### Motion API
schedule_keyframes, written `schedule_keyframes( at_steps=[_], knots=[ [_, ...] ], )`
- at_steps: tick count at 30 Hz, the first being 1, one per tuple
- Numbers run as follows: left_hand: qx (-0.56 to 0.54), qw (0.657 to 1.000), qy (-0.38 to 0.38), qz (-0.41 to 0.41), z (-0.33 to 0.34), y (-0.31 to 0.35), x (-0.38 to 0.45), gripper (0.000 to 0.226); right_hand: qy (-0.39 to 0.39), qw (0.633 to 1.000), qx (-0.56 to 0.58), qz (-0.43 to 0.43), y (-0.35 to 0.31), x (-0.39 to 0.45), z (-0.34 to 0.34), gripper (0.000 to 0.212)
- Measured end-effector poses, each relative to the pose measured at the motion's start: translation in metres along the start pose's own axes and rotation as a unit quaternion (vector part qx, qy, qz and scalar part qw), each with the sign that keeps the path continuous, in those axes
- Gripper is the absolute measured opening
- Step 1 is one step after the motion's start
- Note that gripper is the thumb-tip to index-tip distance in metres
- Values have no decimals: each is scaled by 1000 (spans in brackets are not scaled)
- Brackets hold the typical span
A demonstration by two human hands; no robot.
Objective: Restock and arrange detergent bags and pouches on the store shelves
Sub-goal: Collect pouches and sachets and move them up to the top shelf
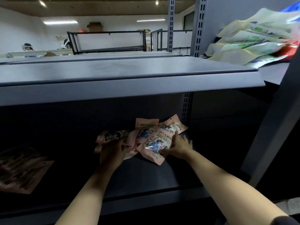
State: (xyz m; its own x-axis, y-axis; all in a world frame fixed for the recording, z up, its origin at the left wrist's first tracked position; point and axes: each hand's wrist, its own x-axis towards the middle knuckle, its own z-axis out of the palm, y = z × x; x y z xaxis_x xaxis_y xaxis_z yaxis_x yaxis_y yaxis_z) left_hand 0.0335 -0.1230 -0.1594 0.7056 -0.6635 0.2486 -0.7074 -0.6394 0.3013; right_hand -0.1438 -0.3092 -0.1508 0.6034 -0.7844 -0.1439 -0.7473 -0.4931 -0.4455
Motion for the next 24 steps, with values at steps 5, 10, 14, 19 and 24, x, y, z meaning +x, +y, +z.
schedule_keyframes(
  at_steps=[5, 10, 14, 19, 24],
  knots=[
    [48, 996, 8, -71, -8, 6, 7, 56, 65, 993, 98, -20, -8, 0, 2, 115],
    [72, 994, -38, -67, -10, 12, 8, 48, 59, 966, 246, 62, -20, -3, 1, 83],
    [55, 989, -74, -112, -20, 15, 3, 48, -8, 968, 230, 100, -20, -6, -6, 68],
    [28, 997, 10, -73, -28, 24, -15, 41, -11, 954, 292, 72, -16, -20, -14, 34],
    [58, 988, 106, -95, -43, 35, -30, 36, 16, 901, 434, -6, -15, -41, -32, 12]
  ],
)
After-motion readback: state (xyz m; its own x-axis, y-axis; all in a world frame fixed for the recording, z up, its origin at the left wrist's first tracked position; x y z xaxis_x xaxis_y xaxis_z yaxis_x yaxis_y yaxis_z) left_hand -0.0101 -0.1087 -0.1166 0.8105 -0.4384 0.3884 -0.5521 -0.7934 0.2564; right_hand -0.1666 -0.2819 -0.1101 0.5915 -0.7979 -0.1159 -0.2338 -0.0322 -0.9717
